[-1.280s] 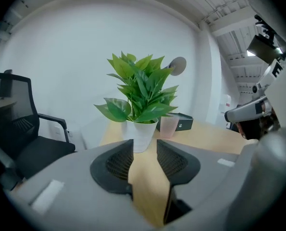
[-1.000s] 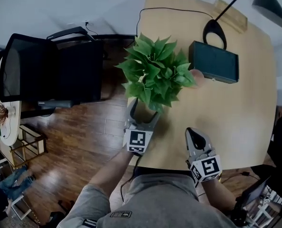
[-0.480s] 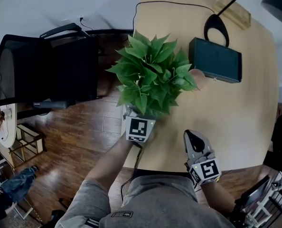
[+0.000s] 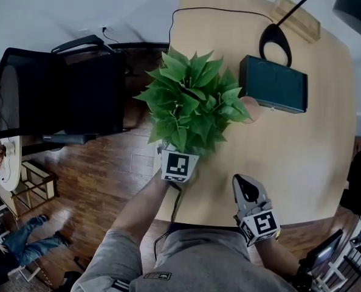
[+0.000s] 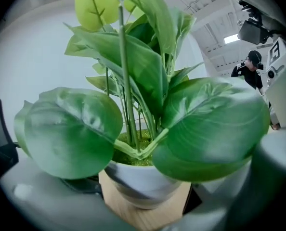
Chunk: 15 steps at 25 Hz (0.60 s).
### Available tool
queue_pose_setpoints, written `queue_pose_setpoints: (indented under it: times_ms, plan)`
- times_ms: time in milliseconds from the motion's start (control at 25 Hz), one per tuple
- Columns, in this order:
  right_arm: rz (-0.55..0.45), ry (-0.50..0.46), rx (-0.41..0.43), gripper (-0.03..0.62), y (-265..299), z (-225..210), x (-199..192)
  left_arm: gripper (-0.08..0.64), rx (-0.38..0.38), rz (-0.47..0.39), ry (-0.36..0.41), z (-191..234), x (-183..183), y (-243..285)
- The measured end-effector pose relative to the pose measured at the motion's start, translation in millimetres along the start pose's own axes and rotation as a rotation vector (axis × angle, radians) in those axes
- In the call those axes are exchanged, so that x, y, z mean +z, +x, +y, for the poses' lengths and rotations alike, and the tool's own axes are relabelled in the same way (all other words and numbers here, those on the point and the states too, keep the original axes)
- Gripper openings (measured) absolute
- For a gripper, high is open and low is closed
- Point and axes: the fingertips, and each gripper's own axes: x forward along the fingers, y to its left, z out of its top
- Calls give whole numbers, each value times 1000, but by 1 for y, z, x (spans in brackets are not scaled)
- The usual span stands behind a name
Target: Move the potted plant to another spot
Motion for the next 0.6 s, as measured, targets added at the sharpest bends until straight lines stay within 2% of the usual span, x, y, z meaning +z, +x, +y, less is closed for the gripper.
queue_pose_setpoints:
  times_ms: [600]
  plan:
    - [10, -9, 10, 5, -2, -8, -4, 528, 14, -20, -41, -2, -1, -5]
